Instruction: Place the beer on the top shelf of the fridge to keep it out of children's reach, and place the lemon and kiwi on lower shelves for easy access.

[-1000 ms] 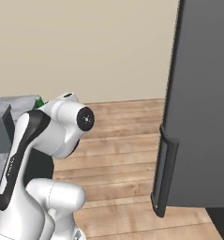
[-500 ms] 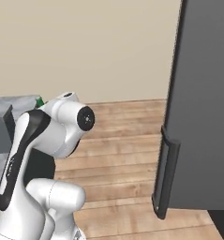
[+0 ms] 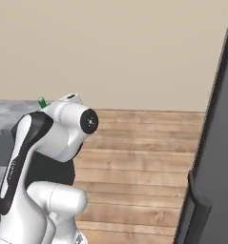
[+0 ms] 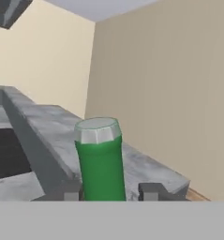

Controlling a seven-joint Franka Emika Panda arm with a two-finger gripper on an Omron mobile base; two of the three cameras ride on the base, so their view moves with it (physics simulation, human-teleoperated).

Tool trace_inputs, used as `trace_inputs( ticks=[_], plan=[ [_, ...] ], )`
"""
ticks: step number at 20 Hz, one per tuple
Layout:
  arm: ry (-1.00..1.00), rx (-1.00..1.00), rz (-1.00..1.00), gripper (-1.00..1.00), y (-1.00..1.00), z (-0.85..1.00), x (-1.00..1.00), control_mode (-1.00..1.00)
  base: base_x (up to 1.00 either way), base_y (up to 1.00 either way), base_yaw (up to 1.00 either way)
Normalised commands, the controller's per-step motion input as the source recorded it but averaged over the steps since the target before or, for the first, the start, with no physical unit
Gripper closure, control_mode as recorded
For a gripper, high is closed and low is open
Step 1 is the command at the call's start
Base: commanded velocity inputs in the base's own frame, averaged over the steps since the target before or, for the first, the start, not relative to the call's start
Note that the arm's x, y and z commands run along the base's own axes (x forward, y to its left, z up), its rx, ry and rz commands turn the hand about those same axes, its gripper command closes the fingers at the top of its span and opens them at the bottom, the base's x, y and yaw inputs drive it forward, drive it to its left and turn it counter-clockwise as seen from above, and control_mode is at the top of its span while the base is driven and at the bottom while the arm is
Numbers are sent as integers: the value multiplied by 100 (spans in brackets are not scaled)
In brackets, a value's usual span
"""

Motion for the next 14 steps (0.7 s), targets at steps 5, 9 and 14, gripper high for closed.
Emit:
trace_inputs(
  ticks=[5, 9, 14],
  plan=[
    [0, 0, 0, 100, 0, 0, 0, 100, 97, -3, 14],
    [0, 0, 0, 100, 0, 0, 0, 100, 94, 0, -14],
    [0, 0, 0, 100, 0, 0, 0, 100, 97, 0, -30]
  ],
)
